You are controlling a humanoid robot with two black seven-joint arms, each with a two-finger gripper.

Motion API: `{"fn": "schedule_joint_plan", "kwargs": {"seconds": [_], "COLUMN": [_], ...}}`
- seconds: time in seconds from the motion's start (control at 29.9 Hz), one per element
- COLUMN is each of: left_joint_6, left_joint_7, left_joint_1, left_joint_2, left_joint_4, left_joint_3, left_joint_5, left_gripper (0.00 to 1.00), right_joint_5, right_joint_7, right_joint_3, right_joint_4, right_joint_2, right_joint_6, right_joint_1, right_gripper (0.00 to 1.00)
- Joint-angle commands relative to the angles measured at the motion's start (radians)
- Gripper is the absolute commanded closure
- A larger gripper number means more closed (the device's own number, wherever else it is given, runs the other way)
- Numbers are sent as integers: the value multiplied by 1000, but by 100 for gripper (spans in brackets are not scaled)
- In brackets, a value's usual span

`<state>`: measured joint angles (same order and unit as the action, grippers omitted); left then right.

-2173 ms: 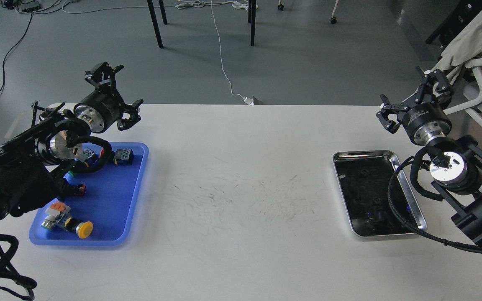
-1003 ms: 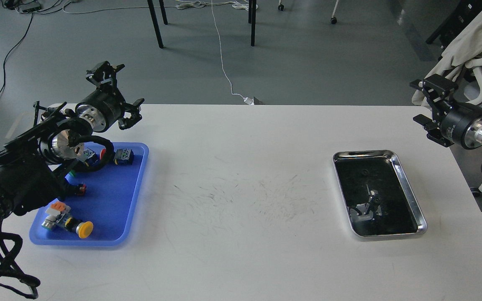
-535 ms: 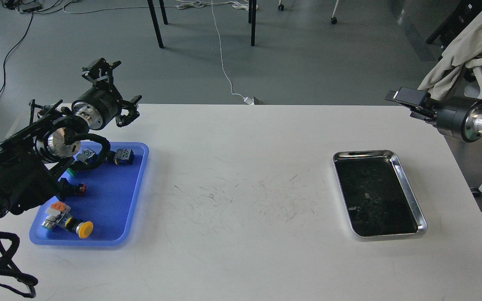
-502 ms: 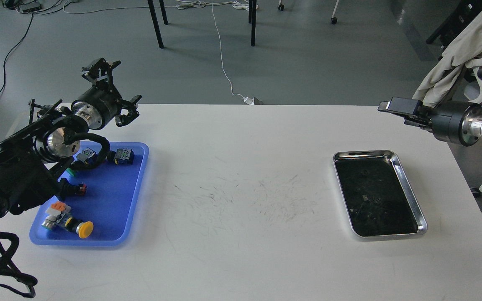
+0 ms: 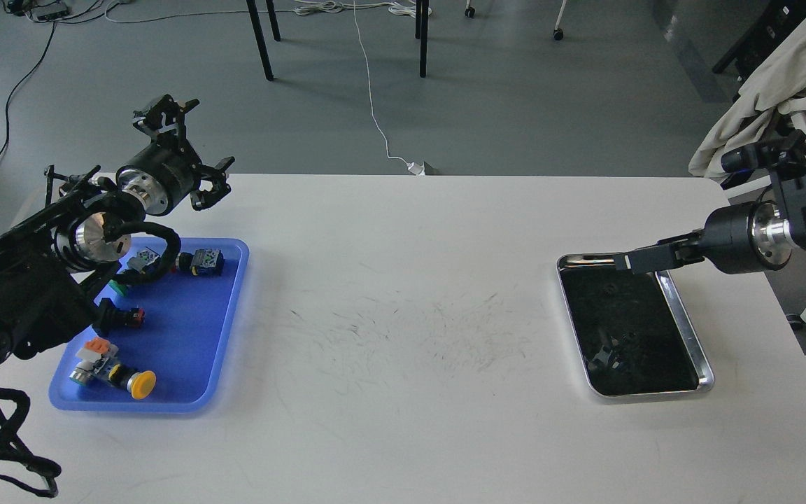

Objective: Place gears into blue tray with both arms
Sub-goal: 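Lower the right gripper into the steel tray toward the black part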

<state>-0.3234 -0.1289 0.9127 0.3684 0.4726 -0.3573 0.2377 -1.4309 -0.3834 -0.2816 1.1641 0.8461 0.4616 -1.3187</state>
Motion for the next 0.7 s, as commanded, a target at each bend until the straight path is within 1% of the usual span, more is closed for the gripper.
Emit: {"fn": "schedule_joint_plan", "kwargs": {"seconds": [0.0,0.17,0.23,0.33,0.53,0.6,0.67], "left_joint_6": [0,-3,-13,-19,-39,-40,-40], "left_joint_7": [0,0,0,0,0,0,0], "left_joint_1": [0,0,0,0,-1,-1,-1], "left_joint_2": [3,15,17,24,55,56,57], "left_joint_4": [0,0,0,0,1,1,1], "left_joint_3": [-2,-2,-2,-2,-3,-3,-15], "left_joint_5": [0,0,2,3,6,6,6], "left_gripper": [0,0,0,0,0,0,0], "right_joint_5": [-51,-103,-126,-131,-132,-132,-132], "right_joint_7": [-9,-11,-17,-46,-51,-54,-67], "right_joint_3": [-39,-76,-102,-140,-189,-205,-226], "right_joint_4": [-40,-73,-106,-165,-236,-265,-293], "right_joint_2": [-42,-104,-130,-174,-232,-251,-275], "right_joint_6": [-1,-4,-6,-8,-14,-14,-15], "right_joint_1": [-8,-22,-24,-20,-10,-8,-2], "right_gripper": [1,2,2,4,5,9,13]}}
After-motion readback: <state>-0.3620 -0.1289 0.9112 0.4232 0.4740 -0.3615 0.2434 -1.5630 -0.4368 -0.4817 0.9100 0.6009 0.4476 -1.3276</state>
